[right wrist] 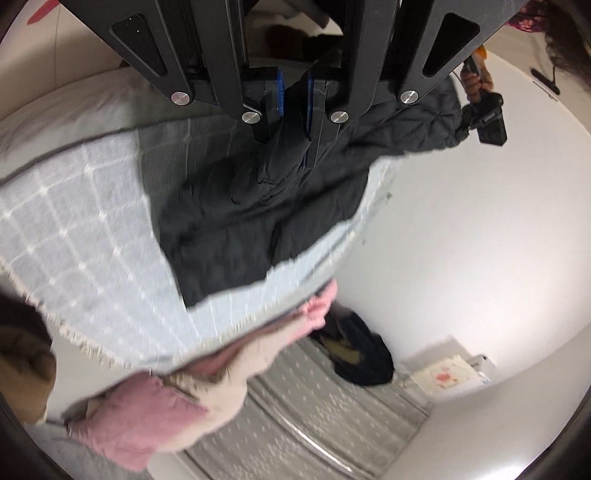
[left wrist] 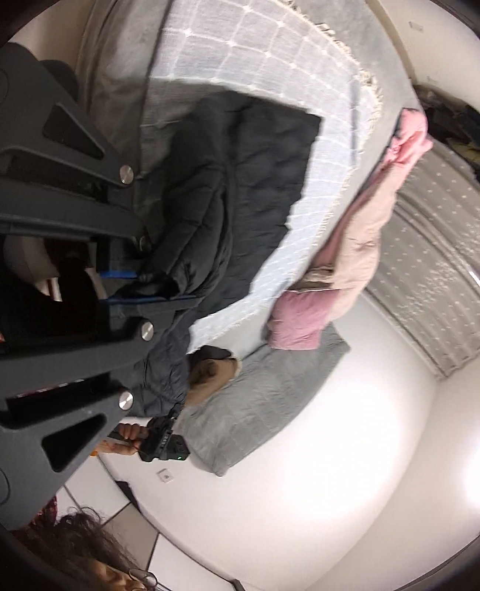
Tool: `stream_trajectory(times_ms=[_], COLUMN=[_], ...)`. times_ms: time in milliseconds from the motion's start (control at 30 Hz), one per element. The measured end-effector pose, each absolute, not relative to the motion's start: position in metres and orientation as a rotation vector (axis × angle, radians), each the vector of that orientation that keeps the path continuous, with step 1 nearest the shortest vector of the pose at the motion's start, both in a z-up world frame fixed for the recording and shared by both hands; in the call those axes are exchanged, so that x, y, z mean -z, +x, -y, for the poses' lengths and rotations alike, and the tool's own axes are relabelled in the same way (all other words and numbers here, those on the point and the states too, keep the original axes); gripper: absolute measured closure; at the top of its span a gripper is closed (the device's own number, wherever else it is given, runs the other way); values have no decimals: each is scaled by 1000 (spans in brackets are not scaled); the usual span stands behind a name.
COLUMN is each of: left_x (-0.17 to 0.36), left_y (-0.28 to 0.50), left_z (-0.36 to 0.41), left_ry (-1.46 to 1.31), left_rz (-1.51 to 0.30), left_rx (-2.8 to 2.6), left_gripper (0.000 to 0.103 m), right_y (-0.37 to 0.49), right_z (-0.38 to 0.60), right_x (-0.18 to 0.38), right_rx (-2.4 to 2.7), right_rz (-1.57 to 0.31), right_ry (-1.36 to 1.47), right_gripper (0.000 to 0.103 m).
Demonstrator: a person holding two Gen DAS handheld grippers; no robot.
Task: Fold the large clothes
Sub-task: 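Grasp the jacket hem with the left tool while the right tool grasps beside it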
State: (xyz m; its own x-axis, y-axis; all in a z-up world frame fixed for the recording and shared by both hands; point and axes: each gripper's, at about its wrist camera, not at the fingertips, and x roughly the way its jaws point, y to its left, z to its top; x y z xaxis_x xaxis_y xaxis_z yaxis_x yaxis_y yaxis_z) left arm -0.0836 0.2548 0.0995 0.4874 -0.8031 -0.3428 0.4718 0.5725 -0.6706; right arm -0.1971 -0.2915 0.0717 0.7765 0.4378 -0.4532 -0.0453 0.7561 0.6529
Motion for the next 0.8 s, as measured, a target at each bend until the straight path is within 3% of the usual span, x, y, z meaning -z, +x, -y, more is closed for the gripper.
stream_trajectory(times_ms=[167,367,600,800], left_x=[-110,-101,-38,33], left_y=[-34,65,177,220], left_z=[-241,-210,-193,-171], left_ry=[-510,-495,-534,-454], left_rz=[-607,-560,-608,-714], left_rx=[692,537,382,283], left_gripper=[95,95,94,90], right_y=[-151,-38,86,127], right_z=[297,305,320,316], right_x=[-80,-69,-12,57], right_rx=[-235,-70,33,118], right_rz=[-585,-550,-630,-758], right_ry=[687,701,730,655], right_gripper=[96,96,95,90])
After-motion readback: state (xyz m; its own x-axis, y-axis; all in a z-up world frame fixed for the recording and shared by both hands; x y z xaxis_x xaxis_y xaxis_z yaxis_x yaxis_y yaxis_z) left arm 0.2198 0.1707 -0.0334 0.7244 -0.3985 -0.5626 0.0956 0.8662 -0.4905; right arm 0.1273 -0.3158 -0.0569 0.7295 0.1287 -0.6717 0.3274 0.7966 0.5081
